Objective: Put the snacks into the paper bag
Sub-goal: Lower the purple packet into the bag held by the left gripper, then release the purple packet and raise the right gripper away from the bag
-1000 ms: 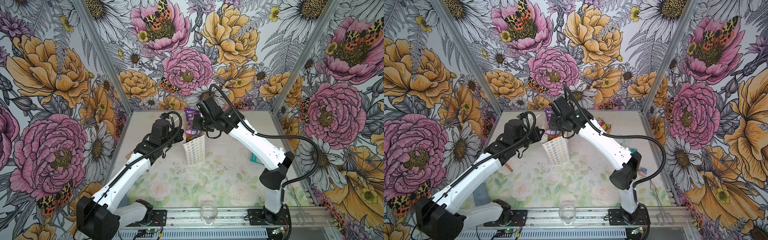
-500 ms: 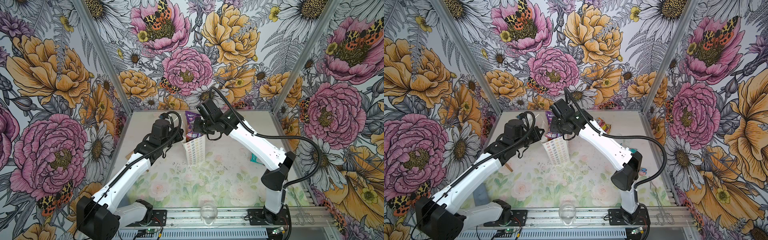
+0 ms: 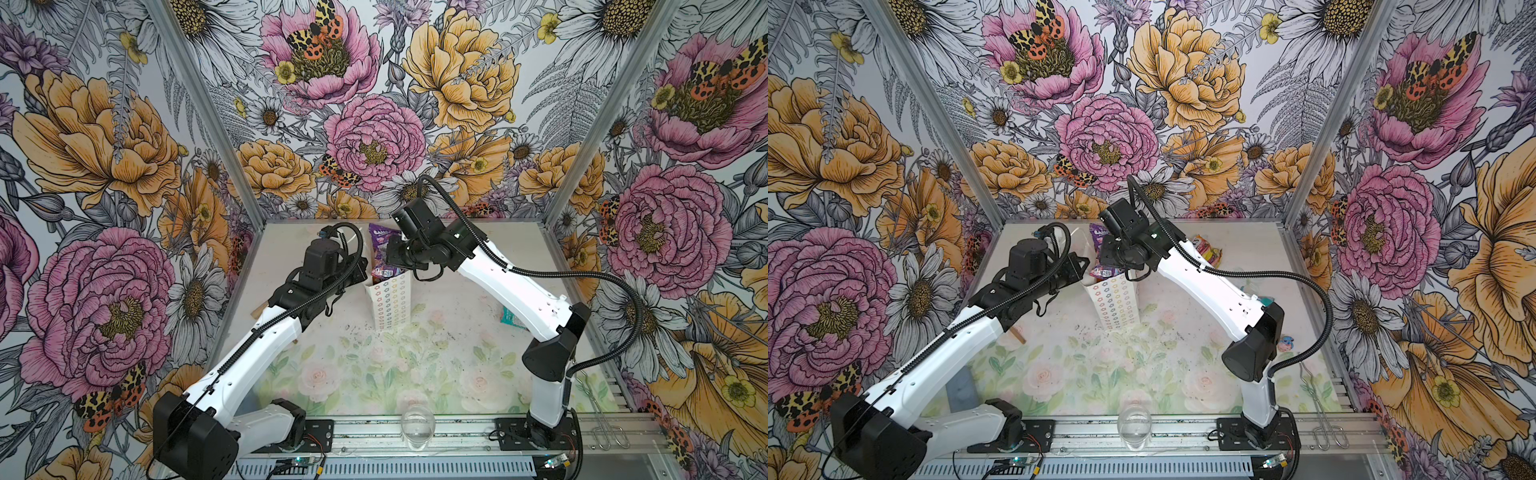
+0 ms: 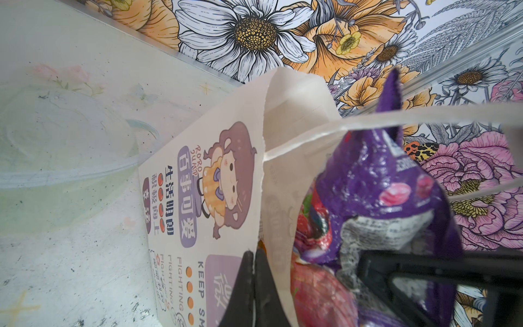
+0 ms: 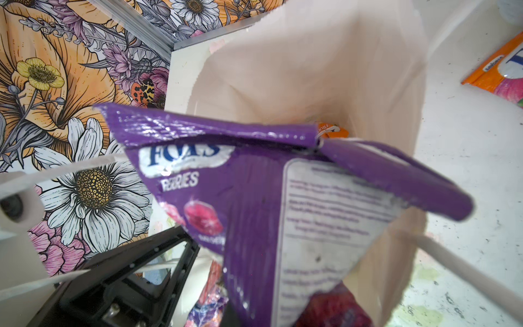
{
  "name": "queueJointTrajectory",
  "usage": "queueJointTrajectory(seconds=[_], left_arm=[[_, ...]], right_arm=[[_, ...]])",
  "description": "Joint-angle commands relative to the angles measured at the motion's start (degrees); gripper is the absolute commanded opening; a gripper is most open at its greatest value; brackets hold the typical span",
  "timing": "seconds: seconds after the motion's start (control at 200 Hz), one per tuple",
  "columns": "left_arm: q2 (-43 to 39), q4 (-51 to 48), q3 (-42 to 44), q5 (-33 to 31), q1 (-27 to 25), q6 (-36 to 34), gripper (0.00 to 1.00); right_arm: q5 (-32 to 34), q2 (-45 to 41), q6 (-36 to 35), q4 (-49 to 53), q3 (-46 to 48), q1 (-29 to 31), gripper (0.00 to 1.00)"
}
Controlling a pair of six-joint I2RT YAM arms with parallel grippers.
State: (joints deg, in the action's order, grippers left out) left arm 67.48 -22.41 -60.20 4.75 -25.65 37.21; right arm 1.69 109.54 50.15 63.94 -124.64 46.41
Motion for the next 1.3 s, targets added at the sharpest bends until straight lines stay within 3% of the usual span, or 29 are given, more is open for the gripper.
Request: queueJointTrajectory(seconds=[0.0,0.37,0.851,1.296], left_arm=[[-0.47,4.07,-0.42,-0.88,-0.44,0.76,0.0],[-1.28,3.96,-0.1,-1.32,-0.41,0.41,0.0],[-1.18,3.96,0.22,-1.43,-0.28,0.41,0.0],[-1.65,3.95,0.53,-1.56,0.17,0.32,0.0]], right_arm=[[-0.23,-2.66,0.47,-2.24,-0.34,-0.18,0.09],[-2.13,-1.11,0.74,-2.24,-0.91,-0.18,0.22],[-3.04,-1.14,0.31,-2.33,-1.56,-0.18,0.3],[-7.81,-1.74,-7.94,-2.24,-7.22,-0.41,0.38]])
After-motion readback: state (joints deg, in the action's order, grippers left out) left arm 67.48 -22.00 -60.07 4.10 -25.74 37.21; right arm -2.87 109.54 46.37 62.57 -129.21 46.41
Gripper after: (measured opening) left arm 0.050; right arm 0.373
